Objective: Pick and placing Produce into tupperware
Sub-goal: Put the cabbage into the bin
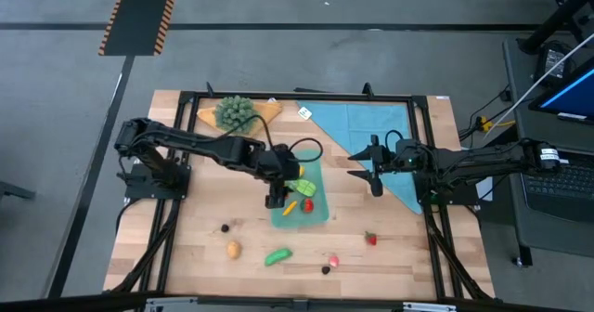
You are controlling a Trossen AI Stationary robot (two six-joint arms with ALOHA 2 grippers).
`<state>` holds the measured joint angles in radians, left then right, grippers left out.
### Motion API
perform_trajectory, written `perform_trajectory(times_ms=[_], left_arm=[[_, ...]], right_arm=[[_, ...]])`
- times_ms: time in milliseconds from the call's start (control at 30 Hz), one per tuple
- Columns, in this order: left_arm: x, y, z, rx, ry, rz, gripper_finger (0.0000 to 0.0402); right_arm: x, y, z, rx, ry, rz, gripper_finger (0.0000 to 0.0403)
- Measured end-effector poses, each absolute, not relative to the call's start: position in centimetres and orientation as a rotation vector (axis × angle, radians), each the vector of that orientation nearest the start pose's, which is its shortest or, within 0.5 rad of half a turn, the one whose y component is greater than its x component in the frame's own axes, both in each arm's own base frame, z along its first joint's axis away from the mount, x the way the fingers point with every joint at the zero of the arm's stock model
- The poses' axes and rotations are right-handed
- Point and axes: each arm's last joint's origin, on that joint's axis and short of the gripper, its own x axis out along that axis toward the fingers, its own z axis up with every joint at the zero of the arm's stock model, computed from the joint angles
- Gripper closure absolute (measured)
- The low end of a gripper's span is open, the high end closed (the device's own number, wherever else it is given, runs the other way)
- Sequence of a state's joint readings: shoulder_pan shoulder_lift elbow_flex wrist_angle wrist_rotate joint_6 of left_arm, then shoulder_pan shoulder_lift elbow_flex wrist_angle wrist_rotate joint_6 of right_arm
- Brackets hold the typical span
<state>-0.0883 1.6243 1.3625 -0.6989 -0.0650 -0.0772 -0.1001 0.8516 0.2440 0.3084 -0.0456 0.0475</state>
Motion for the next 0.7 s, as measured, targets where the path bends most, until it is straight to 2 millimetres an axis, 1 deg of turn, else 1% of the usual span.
perform_trajectory(times_ms=[133,700], left_arm=[[34.26,-2.84,28.83,0.004,0.974,0.016,0.0176],[34.18,-3.09,28.46,-0.013,1.008,0.024,0.0176]], right_arm=[[17.31,-1.61,18.30,0.069,0.297,-0.061,0.0182],[17.31,-1.61,18.28,0.069,0.299,-0.061,0.0182]])
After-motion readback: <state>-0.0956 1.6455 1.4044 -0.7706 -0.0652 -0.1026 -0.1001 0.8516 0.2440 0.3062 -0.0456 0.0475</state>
